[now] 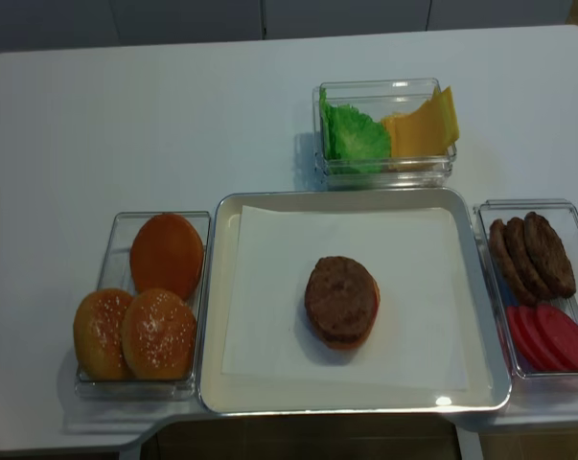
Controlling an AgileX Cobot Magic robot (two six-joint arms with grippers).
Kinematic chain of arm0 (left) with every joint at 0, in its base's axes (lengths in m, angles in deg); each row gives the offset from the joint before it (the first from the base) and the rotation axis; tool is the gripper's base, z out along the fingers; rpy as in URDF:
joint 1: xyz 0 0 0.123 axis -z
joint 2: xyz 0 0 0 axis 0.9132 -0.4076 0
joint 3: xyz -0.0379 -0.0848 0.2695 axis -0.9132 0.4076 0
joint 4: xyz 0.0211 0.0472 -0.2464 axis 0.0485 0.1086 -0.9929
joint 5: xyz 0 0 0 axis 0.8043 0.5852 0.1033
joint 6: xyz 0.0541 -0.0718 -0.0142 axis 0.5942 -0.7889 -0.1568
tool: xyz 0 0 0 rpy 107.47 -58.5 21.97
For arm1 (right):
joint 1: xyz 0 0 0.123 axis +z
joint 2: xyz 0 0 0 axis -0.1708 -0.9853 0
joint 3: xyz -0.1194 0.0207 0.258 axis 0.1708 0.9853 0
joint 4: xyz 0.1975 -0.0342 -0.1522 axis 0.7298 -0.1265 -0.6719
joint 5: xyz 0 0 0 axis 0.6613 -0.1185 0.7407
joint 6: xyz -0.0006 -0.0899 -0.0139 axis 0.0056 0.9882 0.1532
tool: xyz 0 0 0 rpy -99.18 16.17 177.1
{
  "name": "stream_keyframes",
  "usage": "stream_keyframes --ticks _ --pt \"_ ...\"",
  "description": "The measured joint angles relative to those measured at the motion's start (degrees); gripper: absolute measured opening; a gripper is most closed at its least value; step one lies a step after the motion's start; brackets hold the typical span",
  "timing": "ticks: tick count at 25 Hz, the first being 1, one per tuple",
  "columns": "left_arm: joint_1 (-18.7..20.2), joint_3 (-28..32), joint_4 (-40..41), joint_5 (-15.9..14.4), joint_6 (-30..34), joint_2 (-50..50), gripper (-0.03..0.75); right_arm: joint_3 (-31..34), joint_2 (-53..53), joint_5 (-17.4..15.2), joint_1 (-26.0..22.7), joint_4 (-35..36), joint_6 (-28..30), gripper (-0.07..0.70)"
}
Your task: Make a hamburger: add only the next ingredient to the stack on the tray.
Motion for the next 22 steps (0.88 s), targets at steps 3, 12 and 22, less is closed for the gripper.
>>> stream_keyframes --ticks 3,12,22 --pt "0.0 0.0 0.0 0.0 0.0 0.0 0.349 1.0 0.0 0.9 0.0 0.2 0.0 0.438" --pt "0.0 0.0 0.0 0.0 0.0 0.0 0.349 1.1 0.0 1.2 0.0 0.2 0.0 0.452" --pt "0.0 0.0 0.0 0.0 0.0 0.0 0.349 1.1 0.0 1.2 0.0 0.2 0.0 0.445"
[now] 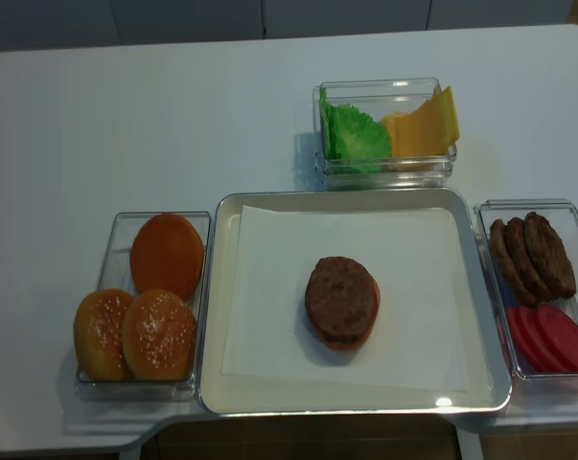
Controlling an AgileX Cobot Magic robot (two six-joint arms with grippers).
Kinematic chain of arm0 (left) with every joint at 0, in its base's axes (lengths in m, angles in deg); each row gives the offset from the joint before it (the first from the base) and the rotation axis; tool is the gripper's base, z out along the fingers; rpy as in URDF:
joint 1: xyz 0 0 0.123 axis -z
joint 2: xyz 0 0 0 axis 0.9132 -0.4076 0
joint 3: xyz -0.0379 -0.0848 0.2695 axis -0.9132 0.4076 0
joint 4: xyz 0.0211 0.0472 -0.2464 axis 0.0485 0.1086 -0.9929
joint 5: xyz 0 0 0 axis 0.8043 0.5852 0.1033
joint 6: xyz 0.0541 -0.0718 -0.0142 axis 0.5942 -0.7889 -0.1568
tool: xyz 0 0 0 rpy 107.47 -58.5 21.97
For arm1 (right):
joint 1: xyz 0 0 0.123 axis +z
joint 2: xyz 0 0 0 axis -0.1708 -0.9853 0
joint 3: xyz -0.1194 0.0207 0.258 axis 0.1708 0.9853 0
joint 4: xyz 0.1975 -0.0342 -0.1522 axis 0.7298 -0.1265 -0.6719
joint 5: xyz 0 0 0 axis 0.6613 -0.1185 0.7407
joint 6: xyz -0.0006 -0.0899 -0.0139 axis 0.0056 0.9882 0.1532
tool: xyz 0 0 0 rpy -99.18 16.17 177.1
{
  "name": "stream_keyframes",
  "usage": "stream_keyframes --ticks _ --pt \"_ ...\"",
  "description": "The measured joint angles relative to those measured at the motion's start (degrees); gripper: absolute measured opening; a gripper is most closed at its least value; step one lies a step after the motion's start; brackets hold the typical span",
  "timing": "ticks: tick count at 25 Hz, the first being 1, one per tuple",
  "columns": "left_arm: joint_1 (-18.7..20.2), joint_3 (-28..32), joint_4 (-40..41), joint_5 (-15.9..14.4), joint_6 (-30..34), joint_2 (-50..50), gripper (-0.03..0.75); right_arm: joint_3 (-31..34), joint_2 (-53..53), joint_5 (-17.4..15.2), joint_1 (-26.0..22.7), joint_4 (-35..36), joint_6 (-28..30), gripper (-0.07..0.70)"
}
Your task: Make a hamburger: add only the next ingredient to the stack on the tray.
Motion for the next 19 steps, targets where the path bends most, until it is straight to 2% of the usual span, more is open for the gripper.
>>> stream_keyframes --ticks 7,19 --pt "0.0 0.0 0.0 0.0 0.0 0.0 0.349 0.0 0.0 0.0 0.0 0.0 0.0 0.436" --pt "0.0 0.0 0.0 0.0 0.0 0.0 0.349 0.0 0.0 0.1 0.0 0.0 0.0 0.373"
